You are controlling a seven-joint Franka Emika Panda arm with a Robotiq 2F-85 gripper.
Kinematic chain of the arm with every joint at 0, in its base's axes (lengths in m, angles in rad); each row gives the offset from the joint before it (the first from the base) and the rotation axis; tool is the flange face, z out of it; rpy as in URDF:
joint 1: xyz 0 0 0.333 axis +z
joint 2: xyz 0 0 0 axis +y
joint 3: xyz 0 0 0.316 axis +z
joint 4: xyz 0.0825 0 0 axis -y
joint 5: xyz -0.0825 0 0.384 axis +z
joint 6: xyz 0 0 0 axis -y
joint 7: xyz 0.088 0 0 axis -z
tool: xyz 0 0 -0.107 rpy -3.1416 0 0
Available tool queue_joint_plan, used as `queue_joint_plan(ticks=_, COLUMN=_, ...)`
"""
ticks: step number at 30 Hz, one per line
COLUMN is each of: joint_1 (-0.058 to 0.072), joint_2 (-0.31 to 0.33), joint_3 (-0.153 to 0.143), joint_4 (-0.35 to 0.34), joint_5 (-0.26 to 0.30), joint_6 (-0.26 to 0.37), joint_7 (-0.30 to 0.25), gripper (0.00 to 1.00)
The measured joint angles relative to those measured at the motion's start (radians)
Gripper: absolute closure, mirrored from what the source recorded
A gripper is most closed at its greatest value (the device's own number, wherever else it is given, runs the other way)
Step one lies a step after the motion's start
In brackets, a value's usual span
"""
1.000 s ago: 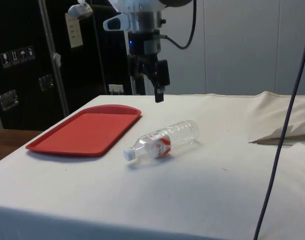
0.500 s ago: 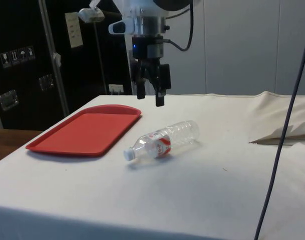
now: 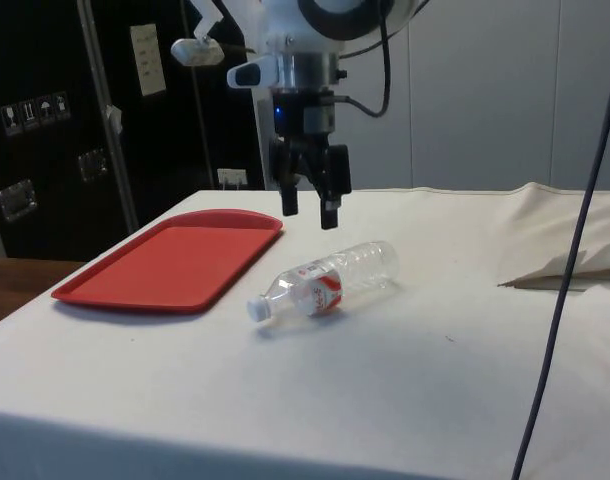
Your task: Place the bottle upright on the tray.
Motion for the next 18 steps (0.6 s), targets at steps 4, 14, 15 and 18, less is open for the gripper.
queue_joint_plan(ticks=4, joint_1=0.001, joint_2=0.011, joint_3=0.001, joint_4=0.001, joint_5=-0.009, joint_6=0.005, joint_7=-0.002, gripper=0.0)
queue_joint_plan(ticks=14, joint_1=0.001, joint_2=0.04, joint_3=0.0, joint_4=0.002, joint_5=-0.084, joint_6=0.011, joint_7=0.007, gripper=0.0)
queue_joint_plan(ticks=15, joint_1=0.001, joint_2=0.042, joint_3=0.0, joint_4=0.002, joint_5=-0.092, joint_6=0.011, joint_7=0.01, gripper=0.0)
queue_joint_plan(ticks=18, joint_1=0.001, joint_2=0.048, joint_3=0.0, joint_4=0.002, joint_5=-0.106, joint_6=0.012, joint_7=0.015, gripper=0.0)
